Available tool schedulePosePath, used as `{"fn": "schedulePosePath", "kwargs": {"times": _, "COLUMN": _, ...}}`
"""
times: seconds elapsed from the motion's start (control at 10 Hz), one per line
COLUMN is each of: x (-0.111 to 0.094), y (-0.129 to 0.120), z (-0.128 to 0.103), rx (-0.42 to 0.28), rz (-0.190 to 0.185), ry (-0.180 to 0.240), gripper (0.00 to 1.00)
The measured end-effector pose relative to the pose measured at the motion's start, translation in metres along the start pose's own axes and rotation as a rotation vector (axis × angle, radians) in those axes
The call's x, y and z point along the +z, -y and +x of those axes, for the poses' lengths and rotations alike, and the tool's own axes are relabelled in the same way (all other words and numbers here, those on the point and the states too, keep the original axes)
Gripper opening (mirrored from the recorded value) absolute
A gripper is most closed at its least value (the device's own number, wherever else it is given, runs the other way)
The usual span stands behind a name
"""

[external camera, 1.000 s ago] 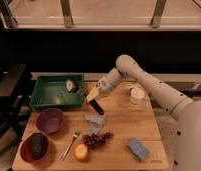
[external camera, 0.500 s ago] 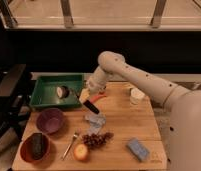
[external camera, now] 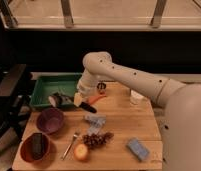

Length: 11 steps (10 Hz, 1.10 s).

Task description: Wipe purple bowl with brush

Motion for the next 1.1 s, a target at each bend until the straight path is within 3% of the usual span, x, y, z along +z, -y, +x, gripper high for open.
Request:
{"fn": "schedulePosePath", "kwargs": {"times": 0.2, "x": 0.015, "y": -0.006, "z": -0.001, "rx": -0.007, "rz": -0.001, "ry": -0.011, "gripper": 0.0}}
{"fn": "schedulePosePath", "kwargs": {"times": 0.4, "x": 0.046, "y": -0.015, "z": -0.002, "rx": 0.0, "rz": 0.011, "ry": -0.044, "gripper": 0.0}}
{"fn": "schedulePosePath", "kwargs": {"times": 0.9, "x": 0.049, "y": -0.014, "z": -0.001, "rx": 0.005, "rz": 0.012, "ry": -0.046, "gripper": 0.0}}
{"fn": "schedulePosePath", "kwargs": {"times": 1.1, "x": 0.06, "y": -0.012, "z": -0.002, "rx": -0.005, "rz": 0.02, "ry": -0.051, "gripper": 0.0}}
